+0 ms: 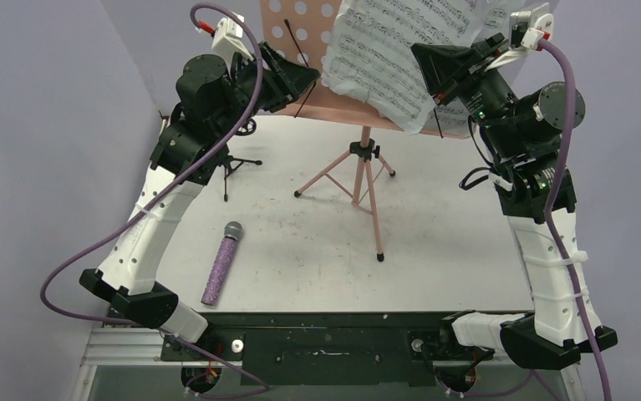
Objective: Set up the instrument practice props
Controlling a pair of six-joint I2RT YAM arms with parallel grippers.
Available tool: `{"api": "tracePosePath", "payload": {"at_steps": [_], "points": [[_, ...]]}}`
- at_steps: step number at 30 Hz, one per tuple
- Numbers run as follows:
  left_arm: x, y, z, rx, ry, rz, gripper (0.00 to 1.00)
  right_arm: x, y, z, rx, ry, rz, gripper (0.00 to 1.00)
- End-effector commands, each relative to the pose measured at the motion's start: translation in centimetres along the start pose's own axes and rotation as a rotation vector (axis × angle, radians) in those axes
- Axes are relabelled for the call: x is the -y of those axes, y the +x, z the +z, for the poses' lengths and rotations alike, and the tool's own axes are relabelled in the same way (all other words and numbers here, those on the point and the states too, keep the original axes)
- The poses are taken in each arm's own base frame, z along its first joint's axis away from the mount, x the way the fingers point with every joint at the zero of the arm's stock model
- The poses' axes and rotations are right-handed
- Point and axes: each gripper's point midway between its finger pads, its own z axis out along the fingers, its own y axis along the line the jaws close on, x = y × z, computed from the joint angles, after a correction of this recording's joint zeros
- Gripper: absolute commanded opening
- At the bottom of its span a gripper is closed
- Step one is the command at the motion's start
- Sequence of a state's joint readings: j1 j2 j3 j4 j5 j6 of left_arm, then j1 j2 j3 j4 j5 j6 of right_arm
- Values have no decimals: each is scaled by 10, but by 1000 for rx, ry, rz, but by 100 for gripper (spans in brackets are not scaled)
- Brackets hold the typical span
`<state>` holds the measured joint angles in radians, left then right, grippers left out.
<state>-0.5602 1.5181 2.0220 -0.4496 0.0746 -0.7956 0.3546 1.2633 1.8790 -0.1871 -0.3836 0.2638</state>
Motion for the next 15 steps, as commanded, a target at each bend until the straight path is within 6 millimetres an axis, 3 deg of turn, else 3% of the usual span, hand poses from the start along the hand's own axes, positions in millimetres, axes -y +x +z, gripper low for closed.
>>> {"api": "tracePosePath", "payload": {"at_steps": [1,8,15], "points": [[15,-15,-2,45,37,16,44,-4,-5,1,24,-30,-41,5],[20,-17,1,55,59,8,37,-6,-5,6,41,-51,-49,5],[19,-16,2,54,56,11,22,-7,-1,12,39,-70,-40,5]]}}
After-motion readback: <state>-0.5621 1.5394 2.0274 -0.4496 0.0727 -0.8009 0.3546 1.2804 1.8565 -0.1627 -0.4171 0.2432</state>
